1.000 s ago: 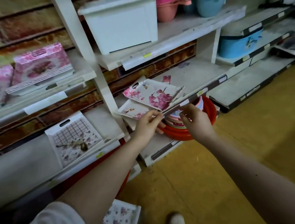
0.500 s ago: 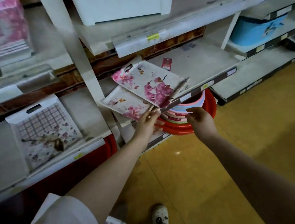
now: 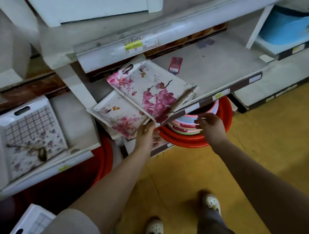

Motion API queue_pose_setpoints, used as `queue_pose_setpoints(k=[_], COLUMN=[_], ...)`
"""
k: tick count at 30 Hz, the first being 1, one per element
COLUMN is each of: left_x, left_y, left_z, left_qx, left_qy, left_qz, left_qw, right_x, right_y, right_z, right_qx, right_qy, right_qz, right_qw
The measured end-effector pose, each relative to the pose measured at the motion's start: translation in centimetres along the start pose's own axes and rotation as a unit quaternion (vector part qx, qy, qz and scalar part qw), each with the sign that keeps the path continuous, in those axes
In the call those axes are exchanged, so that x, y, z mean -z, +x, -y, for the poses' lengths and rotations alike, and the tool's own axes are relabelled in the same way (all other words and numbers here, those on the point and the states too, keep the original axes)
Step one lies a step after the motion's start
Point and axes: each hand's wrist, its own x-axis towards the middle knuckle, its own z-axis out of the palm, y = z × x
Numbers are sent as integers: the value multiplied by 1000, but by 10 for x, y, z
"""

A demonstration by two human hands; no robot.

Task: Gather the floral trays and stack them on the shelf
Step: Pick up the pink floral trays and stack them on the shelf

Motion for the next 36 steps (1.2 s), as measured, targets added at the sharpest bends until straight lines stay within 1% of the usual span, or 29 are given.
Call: queue_pose_setpoints(k=[3, 7, 9, 15, 20, 23, 27, 31, 34, 36], left_x=[-36, -83, -101, -114, -116, -116, -116, -109, -108, -107], left_y=[10, 20, 24, 44, 79, 108, 158, 192, 200, 201], left_z=[2, 3, 1, 9, 31, 47, 52, 57, 62, 63], left_qx=[33, 76, 106, 164, 178, 186, 164, 158, 163, 163], left_qy=[-25, -66, -100, -151, -181, -241, -303, -378, -401, -391], left_qz=[-53, -87, -104, -142, -158, -165, -158, -168, -184, -186], left_qw=[998, 991, 984, 964, 954, 938, 926, 897, 883, 887], right_x=[26, 43, 48, 46, 35, 22, 4, -6, -12, -14], right_y=[41, 87, 107, 146, 171, 183, 203, 218, 223, 225], right_z=[1, 4, 3, -5, -25, -46, -73, -89, -95, -96], right_qx=[-13, -13, -21, -67, -101, -76, -43, -59, -64, -67], right_qy=[18, 2, 15, 65, 94, 68, 62, 52, 51, 46], right_qz=[28, 83, 110, 137, 139, 149, 149, 145, 148, 147], right_qw=[999, 996, 994, 986, 981, 984, 986, 986, 986, 986])
